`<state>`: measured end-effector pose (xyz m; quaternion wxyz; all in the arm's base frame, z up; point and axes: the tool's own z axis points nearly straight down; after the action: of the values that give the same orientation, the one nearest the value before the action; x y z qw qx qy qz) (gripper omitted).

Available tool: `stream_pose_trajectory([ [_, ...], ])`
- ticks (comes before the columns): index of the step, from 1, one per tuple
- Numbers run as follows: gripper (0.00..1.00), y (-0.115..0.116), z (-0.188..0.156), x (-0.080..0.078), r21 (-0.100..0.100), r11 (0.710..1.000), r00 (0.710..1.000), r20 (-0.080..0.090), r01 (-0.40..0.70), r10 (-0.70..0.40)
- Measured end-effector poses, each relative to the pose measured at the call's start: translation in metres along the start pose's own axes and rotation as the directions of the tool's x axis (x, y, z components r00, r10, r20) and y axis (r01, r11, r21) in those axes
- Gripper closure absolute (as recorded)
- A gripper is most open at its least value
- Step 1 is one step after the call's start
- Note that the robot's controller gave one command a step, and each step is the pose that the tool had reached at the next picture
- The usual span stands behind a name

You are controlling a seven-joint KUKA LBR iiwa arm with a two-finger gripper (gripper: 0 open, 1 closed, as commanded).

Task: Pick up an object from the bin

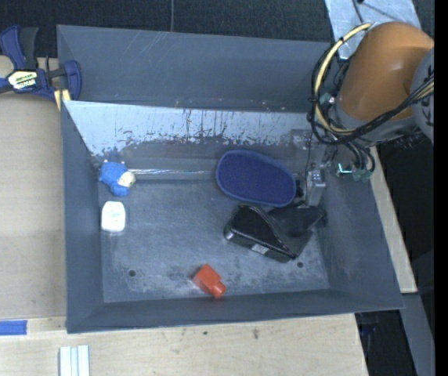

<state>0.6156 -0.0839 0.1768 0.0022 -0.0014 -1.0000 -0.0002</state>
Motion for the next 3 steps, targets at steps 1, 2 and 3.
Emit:
stream_pose_trajectory([
  [1, 0.00, 0.025, 0.087, 0.008, 0.004, 1.000, 1.000, 0.022, -0.019, 0.019],
  [2, 0.00, 0.067, 0.075, 0.063, 0.002, 1.000, 1.000, 0.011, -0.013, 0.013],
  [3, 0.00, 0.069, 0.076, 0.065, 0.001, 0.953, 0.953, 0.010, -0.303, 0.303],
])
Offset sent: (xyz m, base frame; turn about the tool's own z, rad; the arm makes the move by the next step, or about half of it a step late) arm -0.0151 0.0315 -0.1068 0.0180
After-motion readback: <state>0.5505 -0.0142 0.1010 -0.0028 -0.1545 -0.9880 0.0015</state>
